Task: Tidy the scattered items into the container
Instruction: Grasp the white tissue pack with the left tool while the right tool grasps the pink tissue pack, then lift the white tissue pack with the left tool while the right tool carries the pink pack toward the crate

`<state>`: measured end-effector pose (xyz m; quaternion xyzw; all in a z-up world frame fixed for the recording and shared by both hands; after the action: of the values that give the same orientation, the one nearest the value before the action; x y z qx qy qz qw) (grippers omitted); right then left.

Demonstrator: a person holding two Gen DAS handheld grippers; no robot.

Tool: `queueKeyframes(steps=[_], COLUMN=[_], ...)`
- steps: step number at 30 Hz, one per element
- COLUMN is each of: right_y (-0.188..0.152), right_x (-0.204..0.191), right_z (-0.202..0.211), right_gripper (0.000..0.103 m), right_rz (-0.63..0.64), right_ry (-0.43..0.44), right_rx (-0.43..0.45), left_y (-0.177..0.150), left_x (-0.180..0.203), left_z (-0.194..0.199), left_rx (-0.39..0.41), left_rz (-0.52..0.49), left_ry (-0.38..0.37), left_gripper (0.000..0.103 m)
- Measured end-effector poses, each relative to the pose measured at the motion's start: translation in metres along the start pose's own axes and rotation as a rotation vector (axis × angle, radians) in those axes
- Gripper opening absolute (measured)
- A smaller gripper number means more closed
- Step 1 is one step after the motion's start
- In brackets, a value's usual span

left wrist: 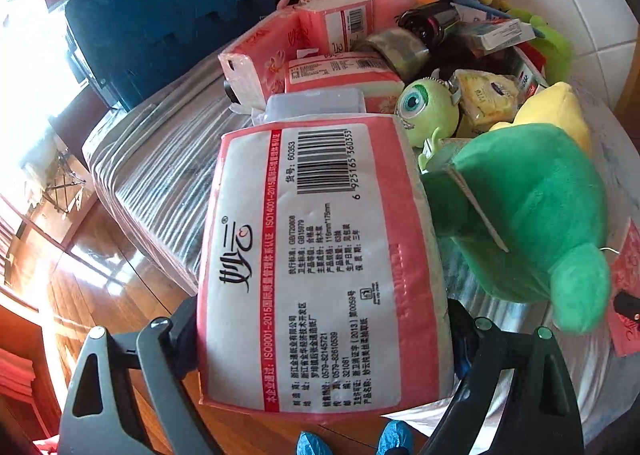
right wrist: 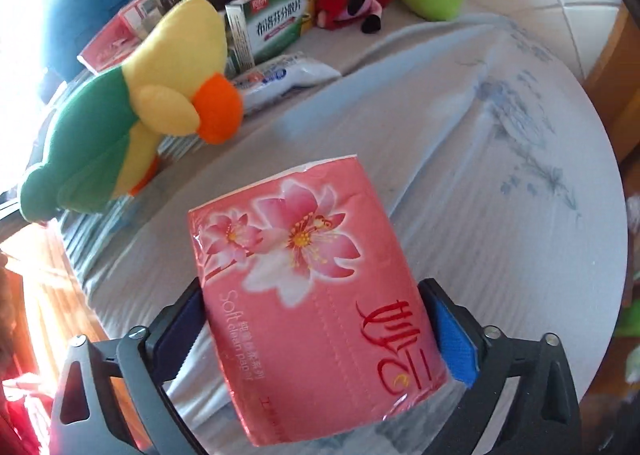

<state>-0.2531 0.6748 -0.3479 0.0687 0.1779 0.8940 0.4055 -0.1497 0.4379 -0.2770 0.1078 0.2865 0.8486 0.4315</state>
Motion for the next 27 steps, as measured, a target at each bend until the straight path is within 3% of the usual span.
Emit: queueKeyframes(steps=[5, 13, 20, 27], right_y=[0.003, 0.045, 0.106, 0.141], right_x=[0.005, 0.007, -0.061, -0.169], right_z=[0.005, 0.092, 0.138, 0.158], right_gripper=[0.094, 0.094, 0.094, 0.094], right_rz=[-0.061, -0.071, -0.052, -0.094], right_ry=[-0.017, -0.059, -0.058, -0.096], right_rx=[0.025, 0.257, 0.381, 0.471], left_y=[0.016, 0.053, 0.079, 0.103], left_x=[-0.007, -0.016, -0.056, -0.143], left_z=[0.037, 0.077, 0.095, 0.095], left_rx=[0.066, 0.158, 0.221, 0.292], left_rz=[0.026, 0.028, 0.007, -0.072], left_ry=[0.006, -0.016, -0.047, -0.124], left_gripper=[0.091, 0.091, 0.091, 0.091])
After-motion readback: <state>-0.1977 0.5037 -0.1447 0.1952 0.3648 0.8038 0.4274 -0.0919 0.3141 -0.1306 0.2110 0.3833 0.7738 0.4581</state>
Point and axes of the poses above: each gripper's, at about its wrist camera, not at the fingertips, and z roughly against the way its jaws point, x to its right, y to its top, the point moved 3 cm from there along -z, roughly the way its jaws point, and after that the axes turned 5 degrees about z, right-handed, at the moved point
